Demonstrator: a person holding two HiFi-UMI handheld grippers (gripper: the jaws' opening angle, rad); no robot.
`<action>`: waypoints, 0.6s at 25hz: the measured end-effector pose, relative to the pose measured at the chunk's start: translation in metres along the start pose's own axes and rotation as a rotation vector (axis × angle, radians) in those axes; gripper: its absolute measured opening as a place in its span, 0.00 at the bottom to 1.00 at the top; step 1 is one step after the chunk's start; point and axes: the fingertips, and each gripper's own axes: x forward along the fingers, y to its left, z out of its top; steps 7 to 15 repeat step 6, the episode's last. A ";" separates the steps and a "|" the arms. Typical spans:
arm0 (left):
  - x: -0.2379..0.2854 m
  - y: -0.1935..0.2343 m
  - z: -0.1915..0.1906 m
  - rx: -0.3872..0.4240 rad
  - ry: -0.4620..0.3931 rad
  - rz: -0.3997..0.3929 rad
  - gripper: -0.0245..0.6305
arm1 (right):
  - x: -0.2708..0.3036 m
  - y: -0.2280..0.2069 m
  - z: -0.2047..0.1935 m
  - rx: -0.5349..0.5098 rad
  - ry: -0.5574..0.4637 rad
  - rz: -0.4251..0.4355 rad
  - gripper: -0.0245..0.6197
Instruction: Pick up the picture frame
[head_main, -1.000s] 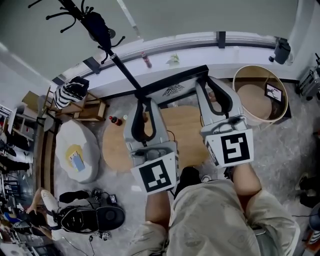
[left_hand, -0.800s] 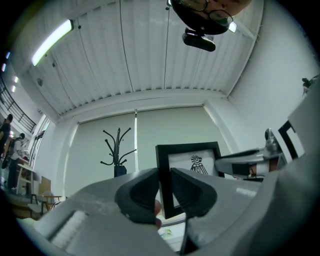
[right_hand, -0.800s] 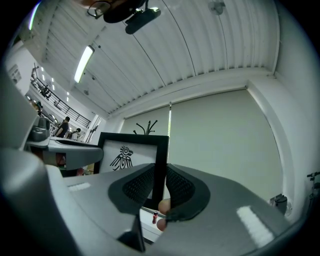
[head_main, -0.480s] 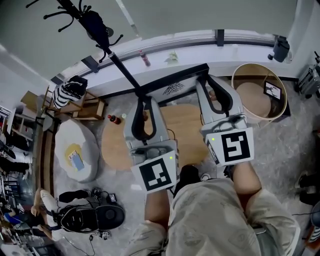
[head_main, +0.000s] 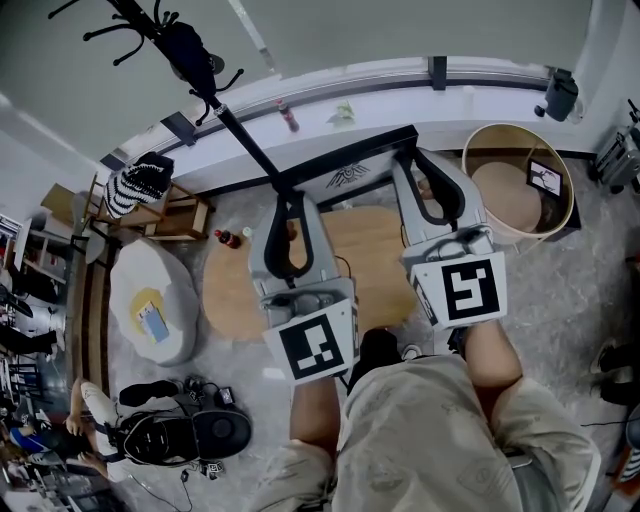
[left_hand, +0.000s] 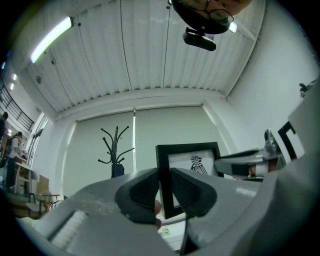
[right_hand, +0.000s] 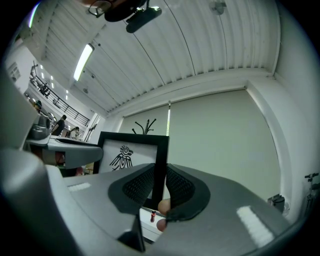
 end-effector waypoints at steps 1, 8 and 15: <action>0.000 0.000 -0.001 -0.002 0.001 0.002 0.17 | 0.000 0.000 -0.001 0.002 0.000 -0.001 0.15; -0.003 -0.003 -0.004 -0.002 0.001 -0.002 0.17 | -0.004 0.000 -0.004 0.003 0.000 -0.003 0.15; -0.003 -0.003 -0.004 -0.002 0.001 -0.002 0.17 | -0.004 0.000 -0.004 0.003 0.000 -0.003 0.15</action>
